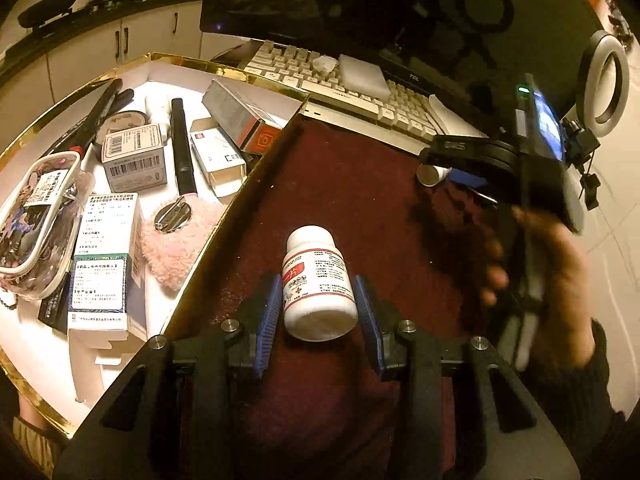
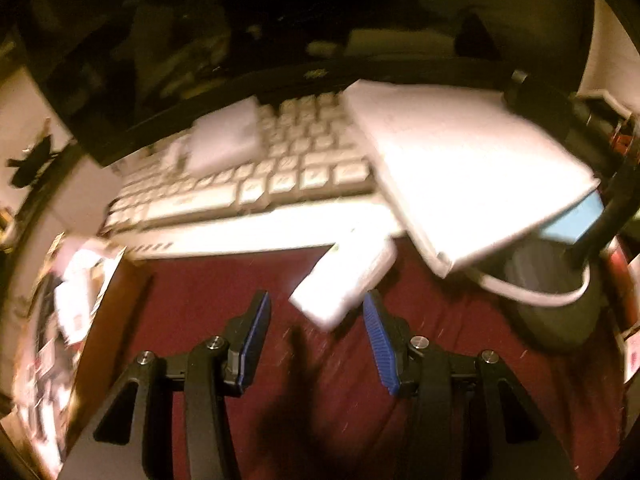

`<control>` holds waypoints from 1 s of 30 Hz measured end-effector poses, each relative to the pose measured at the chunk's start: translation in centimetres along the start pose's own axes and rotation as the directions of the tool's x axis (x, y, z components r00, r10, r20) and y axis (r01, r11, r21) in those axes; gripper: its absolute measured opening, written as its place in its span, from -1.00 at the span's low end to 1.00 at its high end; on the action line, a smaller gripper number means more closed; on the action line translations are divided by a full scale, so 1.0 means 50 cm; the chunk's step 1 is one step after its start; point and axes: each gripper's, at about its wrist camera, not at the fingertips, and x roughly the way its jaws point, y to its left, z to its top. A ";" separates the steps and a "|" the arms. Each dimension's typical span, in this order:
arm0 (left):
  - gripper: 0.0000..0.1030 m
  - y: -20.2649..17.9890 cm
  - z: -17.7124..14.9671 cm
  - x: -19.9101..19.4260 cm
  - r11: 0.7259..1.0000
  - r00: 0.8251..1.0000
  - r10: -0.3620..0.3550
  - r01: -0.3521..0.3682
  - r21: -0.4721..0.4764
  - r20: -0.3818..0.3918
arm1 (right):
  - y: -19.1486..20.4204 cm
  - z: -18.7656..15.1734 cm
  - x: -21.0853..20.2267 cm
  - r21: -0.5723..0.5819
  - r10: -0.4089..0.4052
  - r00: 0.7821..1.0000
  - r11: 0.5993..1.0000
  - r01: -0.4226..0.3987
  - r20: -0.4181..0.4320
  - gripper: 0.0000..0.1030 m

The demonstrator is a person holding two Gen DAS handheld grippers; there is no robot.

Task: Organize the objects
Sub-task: 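Grasp the small white bottle with green label with the right tool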

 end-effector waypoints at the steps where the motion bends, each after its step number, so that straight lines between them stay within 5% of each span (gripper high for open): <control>1: -0.28 0.000 0.001 -0.001 1.000 1.000 -0.005 0.005 -0.001 0.001 | 0.001 0.007 0.008 -0.013 -0.036 0.999 0.999 0.036 0.003 -0.06; 10: -0.28 0.001 -0.007 -0.002 1.000 1.000 -0.017 0.017 0.000 0.001 | -0.006 0.020 0.043 -0.057 -0.069 0.998 0.996 0.069 -0.012 -0.10; 13: -0.28 0.001 -0.007 -0.002 1.000 1.000 -0.016 0.016 -0.003 -0.001 | -0.010 0.012 0.034 -0.074 -0.048 0.999 0.996 0.048 -0.009 -0.34; 19: -0.28 -0.002 -0.010 0.002 1.000 1.000 0.002 -0.002 -0.009 -0.014 | -0.014 -0.044 -0.012 -0.112 0.100 0.994 0.988 -0.103 -0.036 -0.34; 24: -0.32 -0.003 -0.011 0.004 1.000 1.000 0.012 -0.013 -0.022 -0.020 | -0.006 -0.113 -0.067 -0.217 0.266 0.962 0.937 -0.272 -0.060 -0.34; 30: -0.33 -0.018 -0.018 0.002 0.999 0.999 0.046 -0.046 -0.009 -0.022 | -0.005 -0.144 -0.090 -0.237 0.344 0.935 0.905 -0.354 -0.082 -0.34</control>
